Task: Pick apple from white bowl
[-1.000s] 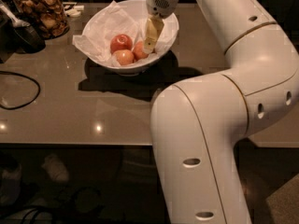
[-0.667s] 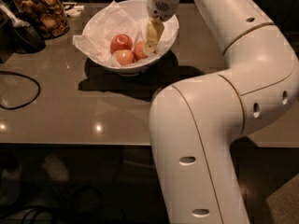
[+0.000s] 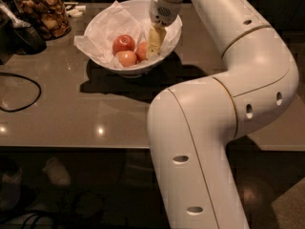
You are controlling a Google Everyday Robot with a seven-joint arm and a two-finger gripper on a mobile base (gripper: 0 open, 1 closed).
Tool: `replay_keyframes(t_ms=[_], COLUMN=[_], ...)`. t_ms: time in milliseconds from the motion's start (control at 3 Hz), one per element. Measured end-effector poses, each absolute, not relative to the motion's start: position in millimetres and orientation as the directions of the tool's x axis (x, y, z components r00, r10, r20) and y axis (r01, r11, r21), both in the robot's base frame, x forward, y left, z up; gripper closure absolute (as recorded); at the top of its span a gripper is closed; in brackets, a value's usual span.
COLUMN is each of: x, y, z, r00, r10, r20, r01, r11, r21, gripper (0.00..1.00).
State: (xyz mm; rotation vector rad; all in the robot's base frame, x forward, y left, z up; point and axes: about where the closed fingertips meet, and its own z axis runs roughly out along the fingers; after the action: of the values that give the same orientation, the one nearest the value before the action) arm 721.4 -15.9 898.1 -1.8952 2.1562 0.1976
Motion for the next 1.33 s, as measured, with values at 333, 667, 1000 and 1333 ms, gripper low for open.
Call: replay_keyframes(t_ms=[333,667,1000,1333], x=[724,725,726,727], y=[-15,-14,-14,-12], z=[891,886,880,875], r00=[-0.118,-0.121,-0.127,-0.124], r10=[-0.953,-0.954,-0.954,-0.955], r20=[-0.279,-0.275,-0.273,-0.27], r01=[-0.988,-0.989,-0.989,-0.99], r11=[0.14,0.14,0.142,0.137], r21=[-0.059,-0.052,-0.038,-0.029], gripper=[0.28,0.28,0.28,0.29])
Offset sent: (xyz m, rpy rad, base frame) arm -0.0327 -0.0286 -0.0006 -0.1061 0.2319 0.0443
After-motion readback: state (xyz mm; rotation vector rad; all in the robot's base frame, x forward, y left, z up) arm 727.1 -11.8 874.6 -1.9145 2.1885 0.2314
